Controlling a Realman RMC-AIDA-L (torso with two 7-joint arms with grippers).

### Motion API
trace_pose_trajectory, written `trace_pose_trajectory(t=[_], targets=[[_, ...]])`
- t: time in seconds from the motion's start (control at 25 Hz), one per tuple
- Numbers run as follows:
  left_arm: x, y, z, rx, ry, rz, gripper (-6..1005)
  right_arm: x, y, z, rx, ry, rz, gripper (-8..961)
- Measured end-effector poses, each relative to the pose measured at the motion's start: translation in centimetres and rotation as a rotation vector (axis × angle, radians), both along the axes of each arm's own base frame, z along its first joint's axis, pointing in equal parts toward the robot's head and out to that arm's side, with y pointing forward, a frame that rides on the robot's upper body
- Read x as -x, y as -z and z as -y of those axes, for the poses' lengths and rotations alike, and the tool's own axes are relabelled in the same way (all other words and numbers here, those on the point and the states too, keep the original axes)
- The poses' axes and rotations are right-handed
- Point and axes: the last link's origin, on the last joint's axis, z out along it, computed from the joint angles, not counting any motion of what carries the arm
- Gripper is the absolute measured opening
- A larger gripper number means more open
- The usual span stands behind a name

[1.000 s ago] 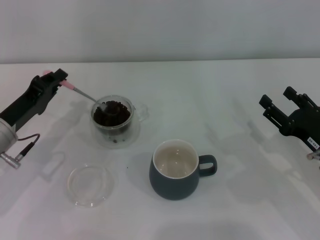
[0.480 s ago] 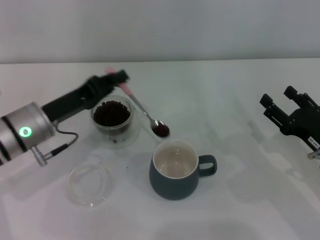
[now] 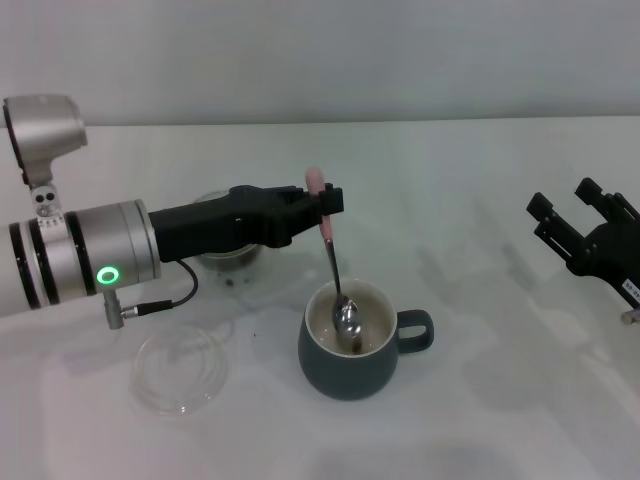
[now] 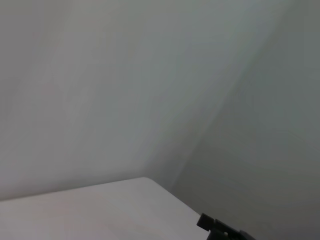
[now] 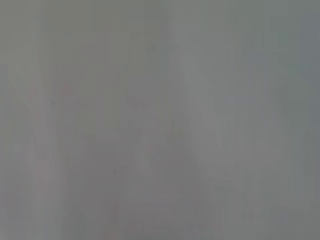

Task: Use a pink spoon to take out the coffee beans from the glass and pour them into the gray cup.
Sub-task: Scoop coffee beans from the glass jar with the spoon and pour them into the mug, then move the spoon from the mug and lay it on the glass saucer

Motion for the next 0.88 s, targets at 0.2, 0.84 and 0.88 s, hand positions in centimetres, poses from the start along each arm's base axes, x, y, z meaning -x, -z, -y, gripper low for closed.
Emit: trace_pose_trajectory(t=[0.2,0.84,0.88], targets=[[-0.4,-0.1,0.2,-0.061,0.093,-0.003,128,-0.2,0.1,0.4,0.001,0.009,-0.004,790],[11.0,-7.7,6.3,-0.405,-0.439,0.457,128,0.0,0.0,0.0,-0.002,-0.001,0.0,790],[12.2,-8.0,7.1,-0.404,-0.49,0.465,128,0.0,-0.1,0.0,-0.003,-0.002,0.002,790]])
